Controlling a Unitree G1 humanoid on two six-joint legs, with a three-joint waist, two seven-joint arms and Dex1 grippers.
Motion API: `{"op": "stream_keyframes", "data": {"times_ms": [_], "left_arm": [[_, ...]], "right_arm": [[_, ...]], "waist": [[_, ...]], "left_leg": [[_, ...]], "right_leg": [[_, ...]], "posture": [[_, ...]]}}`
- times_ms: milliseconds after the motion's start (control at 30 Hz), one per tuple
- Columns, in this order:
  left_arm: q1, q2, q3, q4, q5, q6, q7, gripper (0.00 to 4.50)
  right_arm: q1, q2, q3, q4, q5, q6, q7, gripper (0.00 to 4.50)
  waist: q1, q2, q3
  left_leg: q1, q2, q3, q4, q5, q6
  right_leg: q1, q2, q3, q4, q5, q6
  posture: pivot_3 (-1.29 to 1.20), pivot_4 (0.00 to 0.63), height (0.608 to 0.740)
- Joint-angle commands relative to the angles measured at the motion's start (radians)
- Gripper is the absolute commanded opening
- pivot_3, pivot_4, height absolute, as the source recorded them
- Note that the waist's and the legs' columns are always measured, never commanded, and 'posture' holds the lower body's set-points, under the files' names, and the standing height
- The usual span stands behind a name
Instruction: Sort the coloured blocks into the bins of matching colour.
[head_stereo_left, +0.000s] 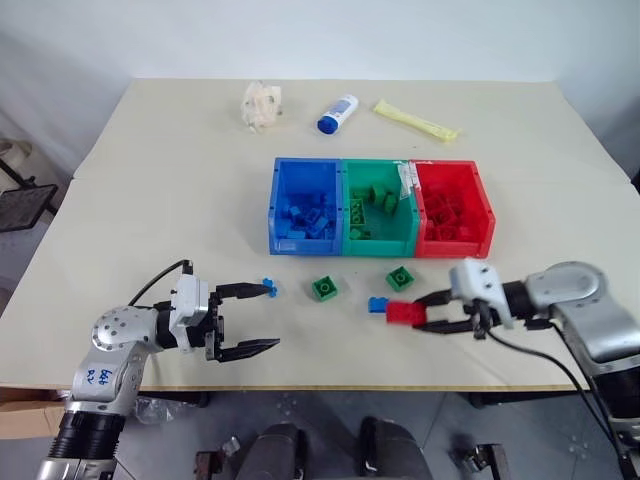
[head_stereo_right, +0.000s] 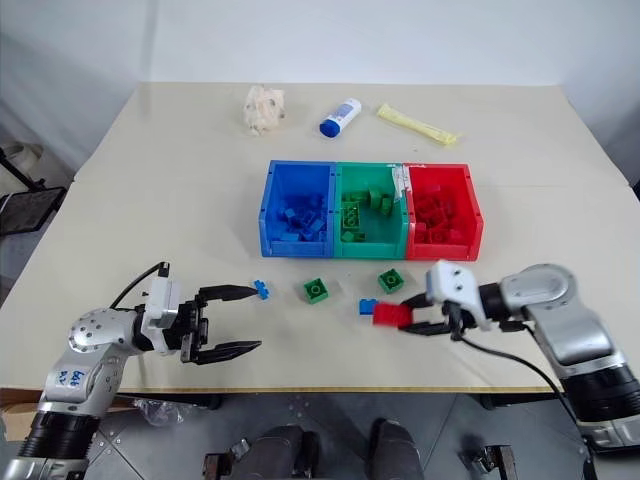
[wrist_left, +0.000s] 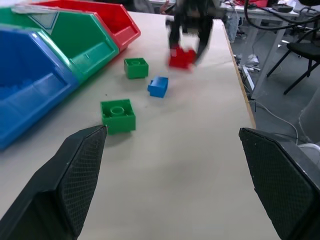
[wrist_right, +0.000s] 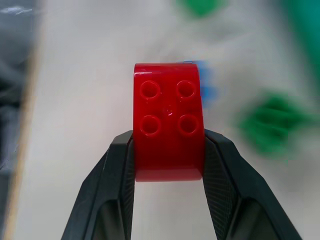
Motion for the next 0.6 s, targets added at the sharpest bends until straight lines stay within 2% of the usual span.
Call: {"op": "stream_keyframes", "data": {"times_ms": [33, 300, 433, 533, 600], "left_arm": [[-0.034, -0.014, -0.012, 0.029, 0.007, -0.027, -0.02, 4.5], [-0.131, -0.054, -0.046, 0.13, 0.033, -0.067, -0.055, 4.5], [-0.168, -0.067, -0.052, 0.172, 0.043, -0.089, -0.064, 4.5], [-0.176, -0.073, -0.053, 0.176, 0.046, -0.095, -0.065, 4.5], [-0.177, -0.077, -0.053, 0.177, 0.047, -0.098, -0.065, 4.5]], "right_arm": [[-0.056, -0.013, -0.076, 0.0, 0.018, 0.047, -0.077, 1.46], [-0.359, 0.02, -0.007, 0.342, -0.15, -0.057, -0.198, 1.46], [-0.464, 0.045, 0.04, 0.476, -0.213, -0.1, -0.217, 2.83], [-0.459, 0.039, 0.033, 0.45, -0.201, -0.111, -0.194, 3.94], [-0.445, 0.033, 0.023, 0.416, -0.182, -0.105, -0.177, 4.48]], "waist": [[-0.001, 0.0, 0.0], [-0.009, 0.0, 0.0], [-0.01, 0.0, 0.0], [-0.011, 0.0, 0.0], [-0.012, 0.0, 0.0]], "left_leg": [[0.0, 0.0, 0.0, 0.0, 0.0, 0.0], [0.0, 0.001, 0.002, -0.001, 0.0, 0.0], [-0.001, 0.001, 0.002, -0.002, 0.0, 0.0], [-0.001, 0.001, 0.001, -0.001, 0.0, 0.0], [-0.002, 0.001, 0.002, -0.001, 0.0, 0.0]], "right_leg": [[0.0, 0.0, 0.0, 0.0, 0.0, 0.0], [-0.002, 0.007, 0.0, 0.001, 0.0, 0.0], [-0.002, 0.008, 0.0, 0.001, 0.0, 0.0], [-0.002, 0.008, -0.001, 0.001, 0.0, 0.0], [-0.003, 0.008, -0.001, 0.001, 0.0, 0.0]], "posture": [[0.0, 0.15, 0.74], [0.0, 0.15, 0.74], [0.0, 0.15, 0.74], [0.0, 0.15, 0.74], [0.0, 0.15, 0.74]]}}
